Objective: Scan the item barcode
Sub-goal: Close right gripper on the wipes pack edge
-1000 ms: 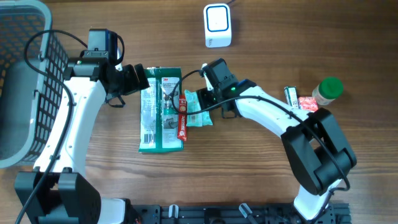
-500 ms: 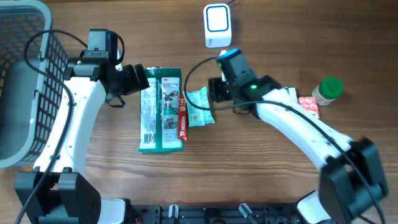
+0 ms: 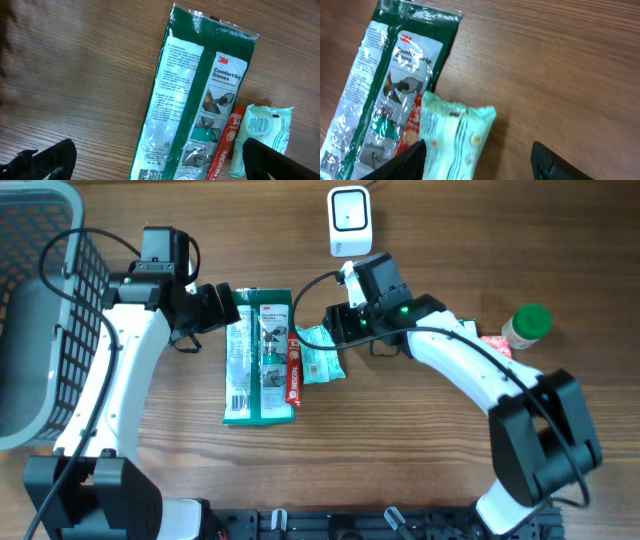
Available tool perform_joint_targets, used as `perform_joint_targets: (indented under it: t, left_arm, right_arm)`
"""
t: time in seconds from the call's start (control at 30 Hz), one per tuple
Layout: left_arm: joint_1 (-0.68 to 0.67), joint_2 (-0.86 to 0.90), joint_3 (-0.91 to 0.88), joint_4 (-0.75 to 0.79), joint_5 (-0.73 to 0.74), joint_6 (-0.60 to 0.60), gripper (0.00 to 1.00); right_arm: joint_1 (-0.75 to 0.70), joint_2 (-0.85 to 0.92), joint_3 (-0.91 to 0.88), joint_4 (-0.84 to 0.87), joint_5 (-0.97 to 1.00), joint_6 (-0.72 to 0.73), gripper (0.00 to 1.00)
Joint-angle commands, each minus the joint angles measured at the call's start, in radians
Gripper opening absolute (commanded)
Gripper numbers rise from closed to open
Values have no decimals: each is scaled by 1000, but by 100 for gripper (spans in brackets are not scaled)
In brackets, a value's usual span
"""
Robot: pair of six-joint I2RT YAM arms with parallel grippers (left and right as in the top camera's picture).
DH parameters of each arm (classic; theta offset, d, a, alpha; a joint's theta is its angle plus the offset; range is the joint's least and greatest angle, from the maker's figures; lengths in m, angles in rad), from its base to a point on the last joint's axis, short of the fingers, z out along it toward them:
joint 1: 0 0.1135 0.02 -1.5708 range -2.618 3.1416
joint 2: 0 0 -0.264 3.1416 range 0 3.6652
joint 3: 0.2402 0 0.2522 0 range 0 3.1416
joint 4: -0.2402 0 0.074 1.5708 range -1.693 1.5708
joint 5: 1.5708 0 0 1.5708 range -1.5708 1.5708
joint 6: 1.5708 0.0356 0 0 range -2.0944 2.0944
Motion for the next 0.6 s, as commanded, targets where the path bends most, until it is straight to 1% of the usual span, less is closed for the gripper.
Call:
perform_joint_targets:
  t: [0.0,0.17,0.2,0.27,0.3,0.33,0.4,0.5,0.57]
  left_arm:
    - [-2,1,8,0,-13,16,100]
    - [-2,1,8,0,-13,16,100]
    - [-2,1,8,0,-13,15,100]
    - [-2,1,8,0,-13,16,100]
    - [-2,1,8,0,-13,15,100]
    - [-2,1,8,0,-13,16,100]
    - [-2,1,8,0,-13,15,100]
    - [-2,1,8,0,-13,16,100]
    - [-2,1,8,0,-13,16,100]
  right_arm:
    - [-41,63,2,71,-198,-82,67]
    - [-27,100,2,149,-293,-90,67]
    - [-18,109,2,158,-306,-89,66]
    - [-3,114,2,161,-300,-85,47]
    - [6,120,2,169,-300,-84,33]
    - [15,126,2,180,-300,-71,24]
    - [33,148,2,216,-300,-24,19]
    - [54,189,2,254,-299,4,18]
    - [63,219,2,264,-263,19,18]
